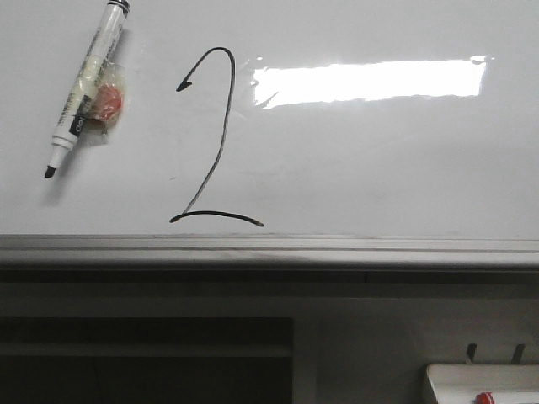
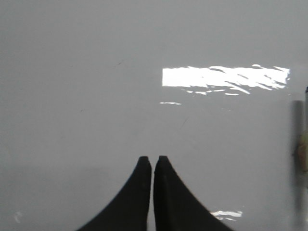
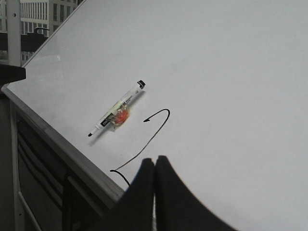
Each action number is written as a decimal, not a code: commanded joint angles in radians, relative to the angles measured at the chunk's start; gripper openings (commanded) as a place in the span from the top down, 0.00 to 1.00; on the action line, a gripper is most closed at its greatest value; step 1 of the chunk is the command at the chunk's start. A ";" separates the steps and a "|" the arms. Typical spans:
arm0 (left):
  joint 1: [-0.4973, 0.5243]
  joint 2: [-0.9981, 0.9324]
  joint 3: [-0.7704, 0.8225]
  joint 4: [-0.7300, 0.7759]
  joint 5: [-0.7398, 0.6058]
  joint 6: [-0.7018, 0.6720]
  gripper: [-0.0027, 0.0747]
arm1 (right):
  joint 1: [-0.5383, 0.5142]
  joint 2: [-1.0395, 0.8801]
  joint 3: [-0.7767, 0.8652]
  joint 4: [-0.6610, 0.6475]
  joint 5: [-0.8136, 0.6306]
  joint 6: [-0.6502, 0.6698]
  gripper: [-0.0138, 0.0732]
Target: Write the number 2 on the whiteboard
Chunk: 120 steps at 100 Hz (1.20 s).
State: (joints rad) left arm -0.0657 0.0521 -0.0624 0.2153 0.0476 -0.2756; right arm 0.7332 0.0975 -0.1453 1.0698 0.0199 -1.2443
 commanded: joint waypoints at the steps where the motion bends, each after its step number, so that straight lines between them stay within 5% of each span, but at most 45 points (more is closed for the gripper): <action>1: 0.025 -0.028 0.008 -0.048 -0.057 0.031 0.99 | 0.000 0.010 -0.028 0.006 -0.038 -0.008 0.92; 14: 0.037 -0.085 0.076 -0.143 -0.017 0.118 0.99 | 0.000 0.010 -0.028 0.006 -0.038 -0.008 0.92; 36: 0.038 -0.083 0.075 -0.191 0.233 0.173 0.99 | 0.000 0.010 -0.028 0.006 -0.043 -0.008 0.92; 120: 0.038 -0.083 0.075 -0.197 0.233 0.173 0.99 | 0.000 0.010 -0.028 0.006 -0.043 -0.008 0.92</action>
State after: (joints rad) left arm -0.0298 -0.0040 0.0011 0.0308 0.3325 -0.0994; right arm 0.7332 0.0975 -0.1453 1.0698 0.0199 -1.2443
